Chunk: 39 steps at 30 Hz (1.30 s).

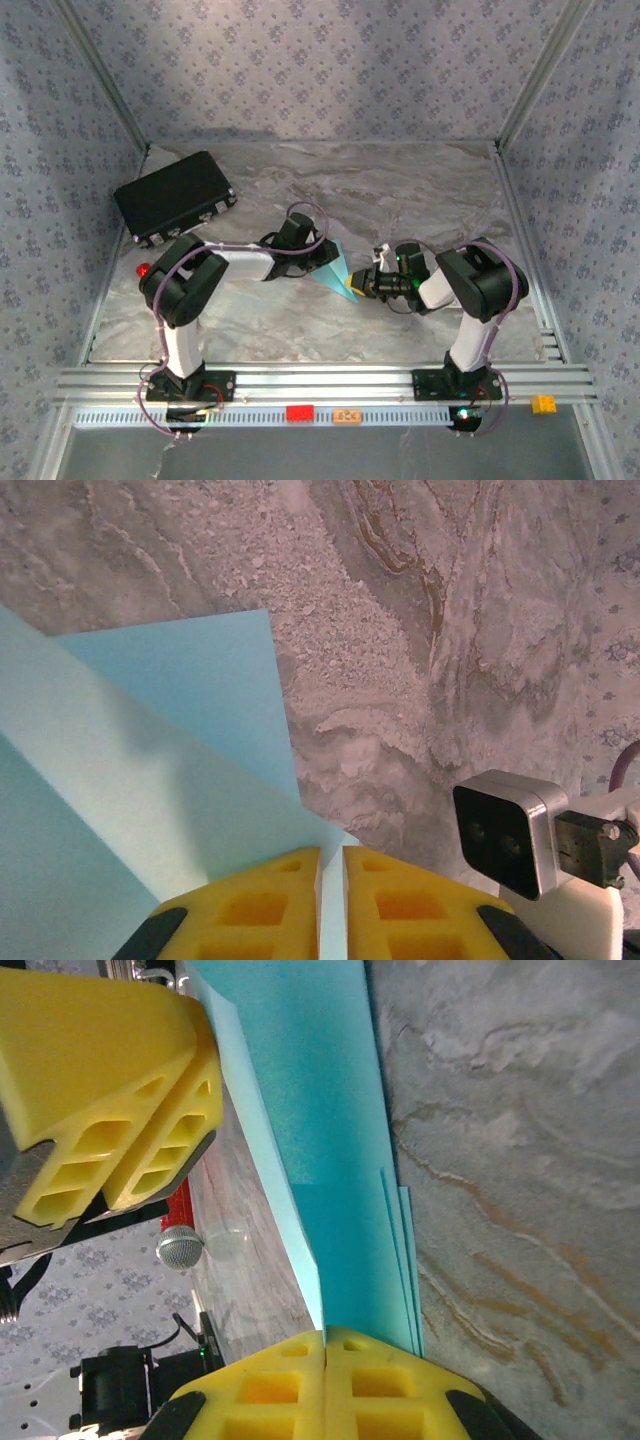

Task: Fold a paper plane with a square sheet of paper (pick it up from the middle)
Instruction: Fourth fold the wing at the center of the table.

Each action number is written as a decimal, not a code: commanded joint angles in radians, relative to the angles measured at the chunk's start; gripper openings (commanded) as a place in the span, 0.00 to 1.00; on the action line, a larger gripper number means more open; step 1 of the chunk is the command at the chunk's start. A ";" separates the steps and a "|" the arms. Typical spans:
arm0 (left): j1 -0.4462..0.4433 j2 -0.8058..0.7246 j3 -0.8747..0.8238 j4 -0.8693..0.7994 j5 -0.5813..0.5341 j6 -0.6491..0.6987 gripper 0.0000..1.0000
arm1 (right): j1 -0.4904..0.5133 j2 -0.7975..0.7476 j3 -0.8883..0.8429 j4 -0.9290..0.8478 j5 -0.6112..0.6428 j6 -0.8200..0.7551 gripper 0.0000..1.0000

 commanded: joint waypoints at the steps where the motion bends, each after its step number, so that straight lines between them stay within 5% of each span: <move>1: -0.006 0.024 0.028 -0.017 0.010 0.029 0.13 | -0.015 0.028 0.006 0.008 -0.025 0.029 0.00; 11: -0.007 -0.003 -0.017 0.046 -0.007 0.035 0.19 | -0.026 0.060 0.029 -0.015 -0.051 0.063 0.00; 39: 0.004 0.058 0.023 -0.020 -0.015 0.066 0.14 | -0.038 0.061 0.051 -0.172 -0.023 0.036 0.00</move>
